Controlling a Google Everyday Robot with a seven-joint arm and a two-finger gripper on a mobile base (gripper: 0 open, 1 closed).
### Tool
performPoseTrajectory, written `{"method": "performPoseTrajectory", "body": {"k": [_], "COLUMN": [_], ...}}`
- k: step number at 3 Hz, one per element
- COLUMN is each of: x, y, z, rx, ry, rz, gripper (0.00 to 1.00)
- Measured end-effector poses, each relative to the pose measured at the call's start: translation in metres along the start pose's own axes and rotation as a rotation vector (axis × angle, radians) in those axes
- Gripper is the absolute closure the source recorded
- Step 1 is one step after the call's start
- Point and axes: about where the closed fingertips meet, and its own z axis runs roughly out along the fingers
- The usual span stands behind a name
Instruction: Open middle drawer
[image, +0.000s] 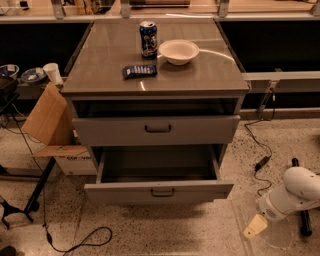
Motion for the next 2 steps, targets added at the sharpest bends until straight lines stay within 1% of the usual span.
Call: {"method": "performPoseTrajectory", "body": {"k": [1, 2], "x": [0.0, -0.024], "y": [-0.004, -0.003], "z": [-0.005, -0.002], "rx": [0.034, 0.041], "ry": [-0.035, -0.082], "rz": [0.027, -0.01], "gripper": [0.0, 0.0]}}
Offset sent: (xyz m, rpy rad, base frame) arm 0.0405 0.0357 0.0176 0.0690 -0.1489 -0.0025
